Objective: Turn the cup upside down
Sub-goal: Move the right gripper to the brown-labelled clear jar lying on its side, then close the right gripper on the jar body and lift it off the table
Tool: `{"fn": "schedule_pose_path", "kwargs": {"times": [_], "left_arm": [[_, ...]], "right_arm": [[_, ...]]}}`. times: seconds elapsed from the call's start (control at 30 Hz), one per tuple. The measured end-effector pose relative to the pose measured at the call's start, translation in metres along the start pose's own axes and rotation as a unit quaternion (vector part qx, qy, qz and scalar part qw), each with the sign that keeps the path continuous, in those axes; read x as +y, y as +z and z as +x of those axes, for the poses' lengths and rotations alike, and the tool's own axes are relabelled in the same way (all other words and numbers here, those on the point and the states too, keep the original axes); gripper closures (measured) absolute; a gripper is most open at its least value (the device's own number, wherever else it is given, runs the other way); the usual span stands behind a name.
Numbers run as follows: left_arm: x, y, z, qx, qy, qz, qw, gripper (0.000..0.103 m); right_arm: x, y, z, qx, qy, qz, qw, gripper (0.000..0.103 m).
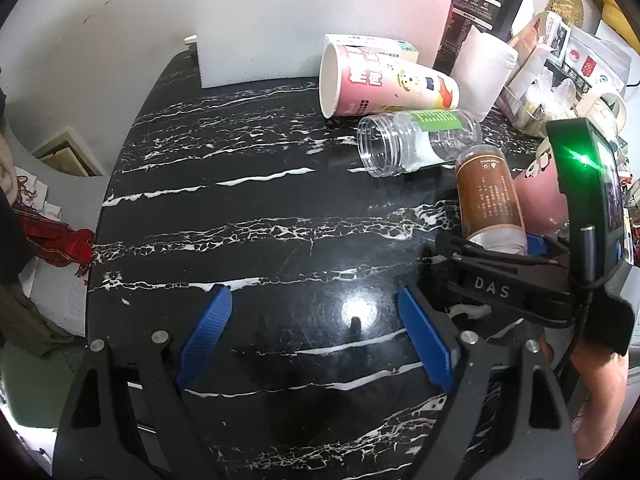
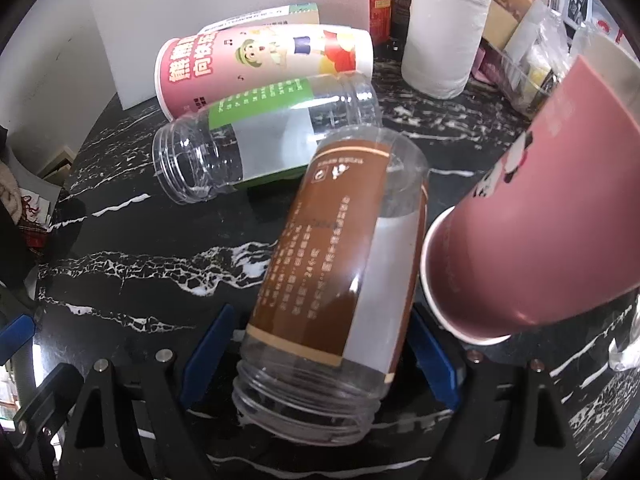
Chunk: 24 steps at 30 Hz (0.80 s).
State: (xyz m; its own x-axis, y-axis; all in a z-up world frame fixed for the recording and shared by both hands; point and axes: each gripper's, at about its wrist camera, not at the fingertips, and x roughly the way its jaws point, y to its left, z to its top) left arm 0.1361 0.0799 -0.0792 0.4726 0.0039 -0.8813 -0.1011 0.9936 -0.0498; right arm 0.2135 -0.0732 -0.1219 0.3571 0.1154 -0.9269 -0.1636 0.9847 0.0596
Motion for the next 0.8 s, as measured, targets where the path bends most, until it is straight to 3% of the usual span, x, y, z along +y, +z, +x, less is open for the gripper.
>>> {"fn": "schedule_pose_path", "kwargs": {"times": [0.13,0.8], "left_arm": [[-0.001,-0.002,0.000,0.001,-0.004,0.001,1.0000,0.018],[-0.009,-0.032,-0.051,-0.026,-0.007,0.000,0.9996,0.018]], "right_arm": [[0.000,-0.001,-0.002,-0.010,-0.013,-0.010,1.000,0.036],[-0.001,-0.046,-0.053,-0.030,0.029,-0.039,0.998,0.041]]}}
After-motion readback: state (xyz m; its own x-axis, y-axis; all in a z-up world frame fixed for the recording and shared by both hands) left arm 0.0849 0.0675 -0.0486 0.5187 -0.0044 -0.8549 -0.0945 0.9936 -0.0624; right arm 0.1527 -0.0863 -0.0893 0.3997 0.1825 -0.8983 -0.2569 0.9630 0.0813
